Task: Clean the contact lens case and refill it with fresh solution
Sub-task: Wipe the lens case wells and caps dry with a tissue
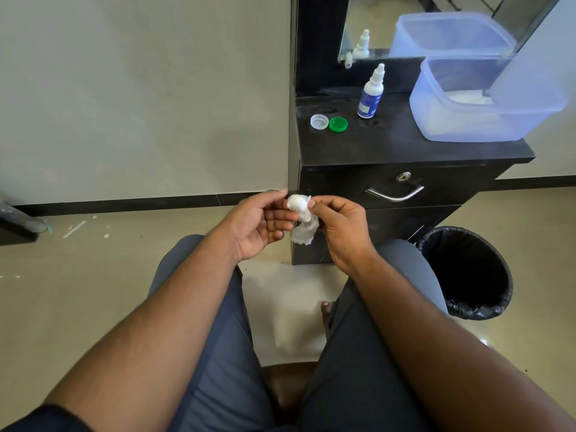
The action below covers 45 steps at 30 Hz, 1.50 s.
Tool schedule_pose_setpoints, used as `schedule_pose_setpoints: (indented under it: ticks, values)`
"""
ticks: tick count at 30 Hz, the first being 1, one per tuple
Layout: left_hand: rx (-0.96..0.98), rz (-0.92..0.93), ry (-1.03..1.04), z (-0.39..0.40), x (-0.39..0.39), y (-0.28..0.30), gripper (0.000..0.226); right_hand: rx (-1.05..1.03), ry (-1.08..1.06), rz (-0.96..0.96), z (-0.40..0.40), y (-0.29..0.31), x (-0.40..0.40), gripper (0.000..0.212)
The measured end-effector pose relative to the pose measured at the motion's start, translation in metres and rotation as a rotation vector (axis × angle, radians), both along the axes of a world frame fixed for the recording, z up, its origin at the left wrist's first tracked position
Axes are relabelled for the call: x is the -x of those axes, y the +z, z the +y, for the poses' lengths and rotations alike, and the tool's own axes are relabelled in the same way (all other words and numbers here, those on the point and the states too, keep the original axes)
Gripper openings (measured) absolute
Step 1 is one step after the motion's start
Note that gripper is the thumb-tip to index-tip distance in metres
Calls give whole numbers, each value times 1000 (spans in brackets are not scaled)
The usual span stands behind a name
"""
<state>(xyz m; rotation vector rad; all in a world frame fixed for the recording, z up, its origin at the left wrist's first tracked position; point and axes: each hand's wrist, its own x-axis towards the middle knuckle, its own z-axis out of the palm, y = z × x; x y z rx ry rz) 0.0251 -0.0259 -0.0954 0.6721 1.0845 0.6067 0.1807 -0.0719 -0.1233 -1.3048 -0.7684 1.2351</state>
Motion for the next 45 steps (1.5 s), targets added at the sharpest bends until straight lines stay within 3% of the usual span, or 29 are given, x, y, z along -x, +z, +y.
schedule_pose_setpoints:
  ticks: [7,13,19,22,34,45]
  values:
    - [-93,188,-186,8,7,10,5,-8,-5,-108,-2,-1,2,8]
    - [-525,574,-323,14,6,36,14,-71,-85,-162,-6,6,-7,5]
    - [-890,634,-416,39,-28,82,16,-243,-232,78,3,36,-42,15]
    - [-973,697,-485,55,-55,92,15,-233,-281,9,11,52,-66,17]
    - [-994,830,-571,97,-110,83,17,-262,-251,-131,39,70,-98,6]
    - [-1067,873,-476,97,-110,91,16,-208,-300,-169,36,57,-105,8]
